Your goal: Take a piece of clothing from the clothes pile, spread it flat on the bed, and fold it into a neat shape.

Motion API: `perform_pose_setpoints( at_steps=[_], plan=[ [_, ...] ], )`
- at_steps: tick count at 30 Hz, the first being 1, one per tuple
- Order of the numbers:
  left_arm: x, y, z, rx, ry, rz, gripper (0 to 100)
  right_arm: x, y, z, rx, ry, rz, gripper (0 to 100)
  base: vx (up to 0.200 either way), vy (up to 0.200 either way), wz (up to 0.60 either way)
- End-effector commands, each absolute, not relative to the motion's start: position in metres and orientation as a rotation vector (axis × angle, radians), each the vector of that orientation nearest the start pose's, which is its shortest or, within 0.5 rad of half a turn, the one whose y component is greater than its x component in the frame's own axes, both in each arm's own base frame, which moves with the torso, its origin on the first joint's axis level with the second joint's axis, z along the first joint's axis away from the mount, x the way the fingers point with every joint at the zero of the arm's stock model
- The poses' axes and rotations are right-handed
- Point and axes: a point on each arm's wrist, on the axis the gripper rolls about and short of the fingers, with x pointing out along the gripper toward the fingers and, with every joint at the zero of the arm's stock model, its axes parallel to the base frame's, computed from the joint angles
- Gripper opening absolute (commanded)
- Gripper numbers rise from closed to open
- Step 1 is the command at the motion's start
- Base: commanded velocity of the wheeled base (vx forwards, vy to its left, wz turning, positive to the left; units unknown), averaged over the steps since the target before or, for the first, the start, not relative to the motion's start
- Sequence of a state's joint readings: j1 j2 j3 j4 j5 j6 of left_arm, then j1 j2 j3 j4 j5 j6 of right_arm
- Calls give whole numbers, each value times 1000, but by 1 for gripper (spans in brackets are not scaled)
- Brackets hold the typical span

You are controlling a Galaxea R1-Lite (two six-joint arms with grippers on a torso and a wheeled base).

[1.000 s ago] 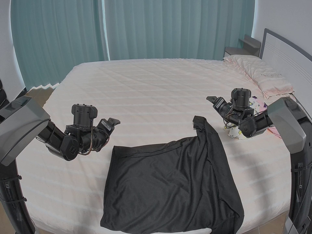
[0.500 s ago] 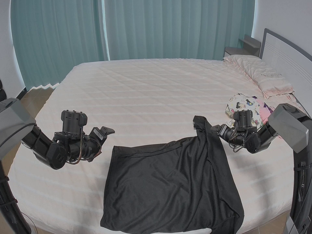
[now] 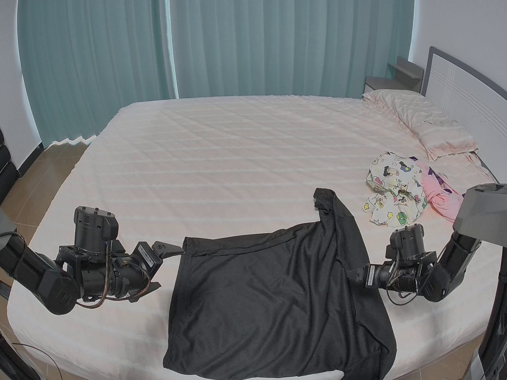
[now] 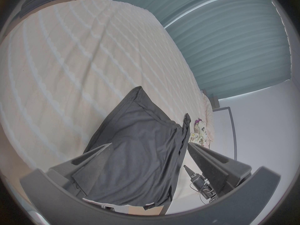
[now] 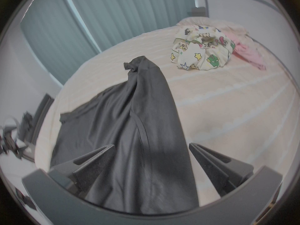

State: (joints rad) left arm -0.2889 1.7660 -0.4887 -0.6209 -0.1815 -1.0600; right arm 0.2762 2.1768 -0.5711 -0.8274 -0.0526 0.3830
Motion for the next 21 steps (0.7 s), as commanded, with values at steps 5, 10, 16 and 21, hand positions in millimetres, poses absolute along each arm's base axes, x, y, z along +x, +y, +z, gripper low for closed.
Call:
perform_pose_setpoints(
  at_steps=[5,10,16,21],
  plan=[
    [236,-81,86,-964,863,-78,100,253,75,-12,-53,858,53,100,0,0,0],
    [236,-81,85,-961,865,-79,100,239,76,-19,-121,910,87,100,0,0,0],
    [237,-81,85,-961,866,-77,100,227,86,-22,-152,896,152,100,0,0,0],
    [240,-82,81,-959,877,-67,100,222,85,-31,-198,899,177,100,0,0,0]
  ],
)
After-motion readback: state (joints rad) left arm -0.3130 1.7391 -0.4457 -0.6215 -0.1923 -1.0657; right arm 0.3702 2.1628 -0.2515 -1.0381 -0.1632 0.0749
